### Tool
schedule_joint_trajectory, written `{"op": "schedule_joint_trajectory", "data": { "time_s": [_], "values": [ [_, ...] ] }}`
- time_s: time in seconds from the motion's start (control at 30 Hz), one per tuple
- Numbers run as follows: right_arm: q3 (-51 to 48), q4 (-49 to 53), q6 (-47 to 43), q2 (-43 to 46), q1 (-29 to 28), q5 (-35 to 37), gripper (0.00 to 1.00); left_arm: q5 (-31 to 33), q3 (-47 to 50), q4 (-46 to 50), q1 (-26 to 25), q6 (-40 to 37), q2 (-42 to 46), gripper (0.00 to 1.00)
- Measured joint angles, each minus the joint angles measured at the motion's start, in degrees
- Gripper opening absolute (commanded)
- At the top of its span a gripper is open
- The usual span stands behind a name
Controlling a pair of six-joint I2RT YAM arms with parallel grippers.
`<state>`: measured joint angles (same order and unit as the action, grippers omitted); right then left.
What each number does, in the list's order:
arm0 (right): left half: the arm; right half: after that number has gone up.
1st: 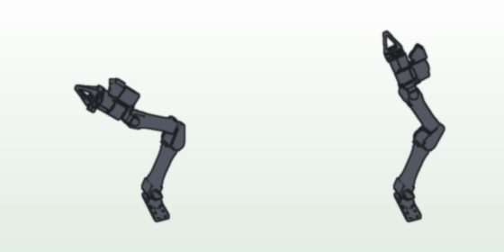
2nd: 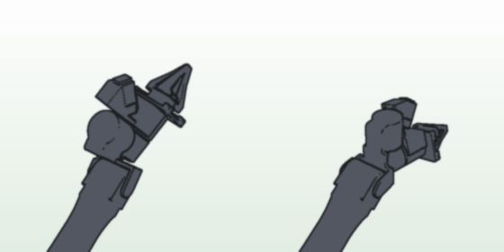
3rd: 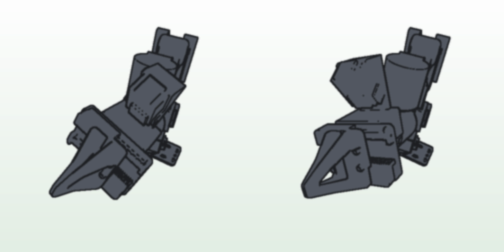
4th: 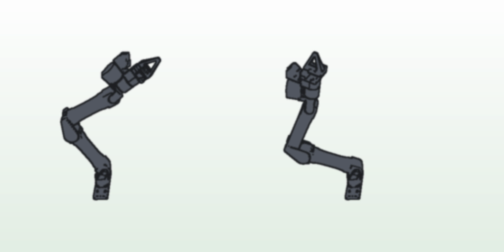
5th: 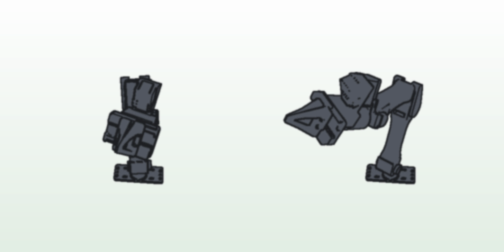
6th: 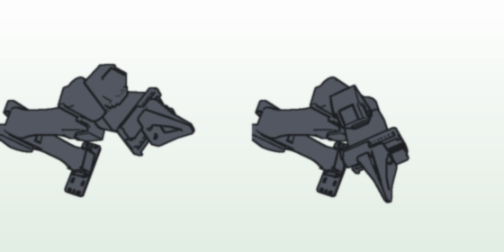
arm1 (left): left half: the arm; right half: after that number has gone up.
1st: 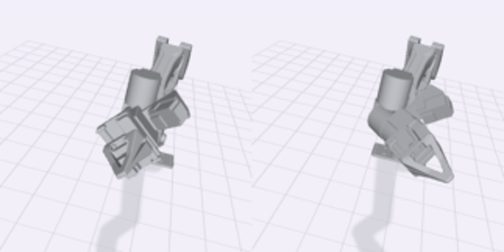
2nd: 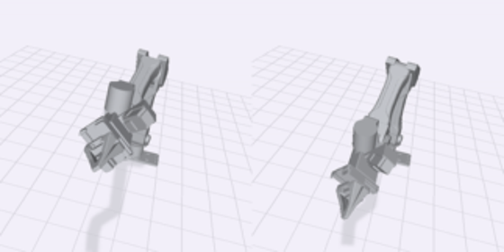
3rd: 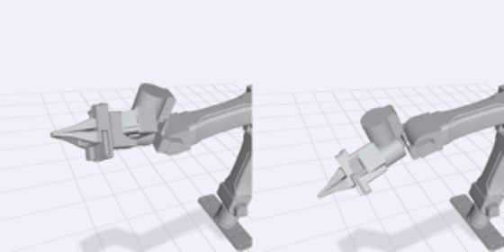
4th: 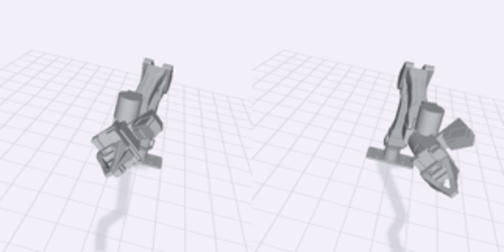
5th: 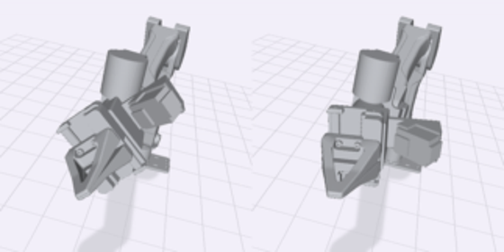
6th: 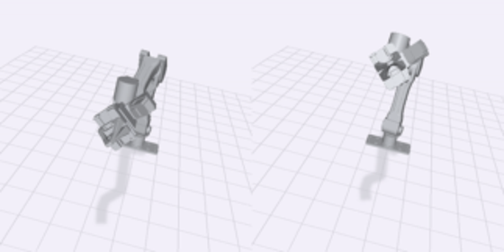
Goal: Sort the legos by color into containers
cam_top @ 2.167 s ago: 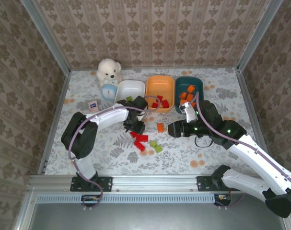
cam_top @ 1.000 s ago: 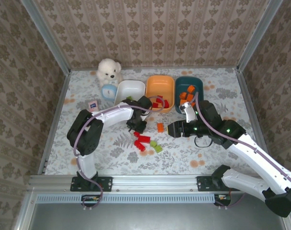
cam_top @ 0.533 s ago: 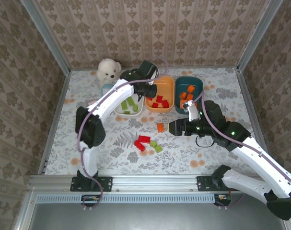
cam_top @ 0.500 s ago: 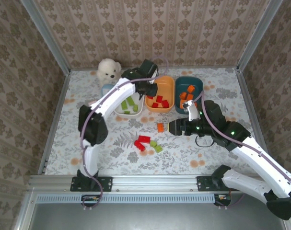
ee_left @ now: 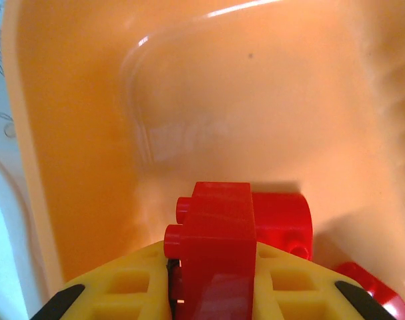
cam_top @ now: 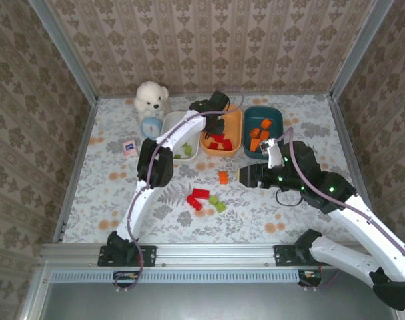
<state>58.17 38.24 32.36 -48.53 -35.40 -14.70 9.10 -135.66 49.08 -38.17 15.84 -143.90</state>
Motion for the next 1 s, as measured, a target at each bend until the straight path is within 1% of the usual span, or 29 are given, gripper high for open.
{"op": "schedule_joint_trajectory", "data": {
  "time_s": [0.17,0.27,0.47,0.57,0.7,0.8,1.0],
  "values": [
    [0.0,1.9,0.0,1.7,0.9,0.6,0.66,1.4,-0.5,0.1,-0.2,0.0,-0.4,0.2],
    [0.0,2.6,0.0,1.7,1.6,0.5,0.66,2.3,-0.5,0.5,-0.5,0.0,-0.7,0.23],
    [0.0,2.8,0.0,1.3,2.4,0.5,0.67,3.5,-1.0,2.0,-1.5,0.5,-1.3,0.25],
    [0.0,2.8,0.0,1.0,2.7,0.2,0.67,4.0,-1.2,2.8,-2.0,1.2,-1.9,0.28],
    [0.0,2.8,-0.2,0.8,2.9,-0.4,0.67,4.1,-1.4,4.2,-2.4,2.3,-2.0,0.39],
    [0.1,3.0,-0.7,0.6,2.9,-0.4,0.67,4.1,-2.2,5.0,-2.3,2.9,-2.0,0.5],
    [1.0,5.0,-2.4,0.2,3.0,-0.5,0.67,4.0,-4.7,5.0,-2.4,3.9,-1.7,0.63]
  ]
}}
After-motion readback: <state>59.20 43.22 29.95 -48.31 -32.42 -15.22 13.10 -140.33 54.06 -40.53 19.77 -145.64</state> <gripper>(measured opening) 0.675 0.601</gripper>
